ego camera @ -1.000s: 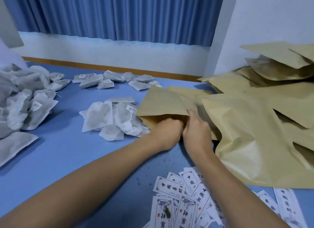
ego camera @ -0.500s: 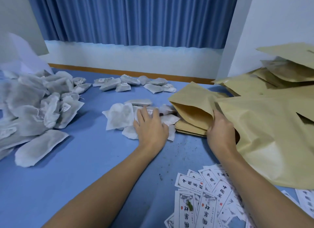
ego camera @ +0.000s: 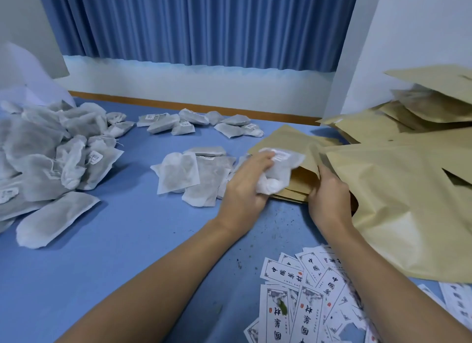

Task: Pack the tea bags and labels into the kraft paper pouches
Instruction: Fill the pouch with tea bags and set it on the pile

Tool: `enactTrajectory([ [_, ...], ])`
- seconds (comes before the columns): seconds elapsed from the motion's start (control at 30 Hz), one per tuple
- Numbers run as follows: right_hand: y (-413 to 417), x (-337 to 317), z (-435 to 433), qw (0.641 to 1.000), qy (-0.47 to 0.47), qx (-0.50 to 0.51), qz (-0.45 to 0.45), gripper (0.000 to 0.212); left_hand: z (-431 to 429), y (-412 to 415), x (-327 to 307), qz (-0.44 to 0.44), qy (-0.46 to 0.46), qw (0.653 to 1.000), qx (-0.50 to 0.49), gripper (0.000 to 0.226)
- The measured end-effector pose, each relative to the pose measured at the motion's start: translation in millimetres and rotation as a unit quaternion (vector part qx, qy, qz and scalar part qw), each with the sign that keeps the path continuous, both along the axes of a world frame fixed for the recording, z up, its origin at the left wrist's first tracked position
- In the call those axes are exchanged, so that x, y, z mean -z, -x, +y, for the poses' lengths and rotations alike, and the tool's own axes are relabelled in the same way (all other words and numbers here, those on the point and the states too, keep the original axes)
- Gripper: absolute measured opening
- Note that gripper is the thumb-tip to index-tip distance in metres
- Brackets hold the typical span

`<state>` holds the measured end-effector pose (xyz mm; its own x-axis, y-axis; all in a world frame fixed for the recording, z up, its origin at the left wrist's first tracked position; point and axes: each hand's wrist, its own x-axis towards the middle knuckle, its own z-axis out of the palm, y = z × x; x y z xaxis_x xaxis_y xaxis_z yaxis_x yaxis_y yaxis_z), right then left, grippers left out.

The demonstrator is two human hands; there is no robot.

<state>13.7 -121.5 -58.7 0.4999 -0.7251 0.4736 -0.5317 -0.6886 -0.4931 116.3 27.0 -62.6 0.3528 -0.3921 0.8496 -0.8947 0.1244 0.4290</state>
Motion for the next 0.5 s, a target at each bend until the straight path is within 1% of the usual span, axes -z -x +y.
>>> enactTrajectory([
  [0.07,0,-1,1,1.000,-0.014,-0.003,-0.004,0.049,-4,0,2,-0.108,-0.049,0.993,0.004,0.039],
  [0.1,1,-1,1,1.000,-0.022,-0.002,-0.007,0.043,-5,0,3,-0.149,-0.068,0.986,-0.006,0.031],
  [0.17,1,-2,2,0.999,-0.030,-0.004,-0.023,0.049,-7,1,4,-0.211,-0.102,0.972,-0.024,0.019],
  [0.2,1,-1,2,0.999,-0.030,-0.005,-0.032,0.051,-7,3,4,-0.227,-0.124,0.966,-0.026,0.017],
  [0.27,0,0,2,0.999,-0.021,-0.004,-0.032,0.050,-7,10,4,-0.209,-0.191,0.959,-0.012,0.023],
  [0.33,-2,1,1,0.999,-0.021,-0.004,-0.025,0.048,-11,15,2,-0.154,-0.254,0.955,-0.008,0.033],
  [0.43,-1,2,2,0.999,-0.024,-0.028,-0.032,0.041,-26,15,-1,-0.094,-0.306,0.946,-0.054,0.043],
  [0.5,-2,2,5,0.997,-0.003,-0.053,-0.052,0.046,-39,13,-2,-0.079,-0.368,0.923,-0.081,0.055],
])
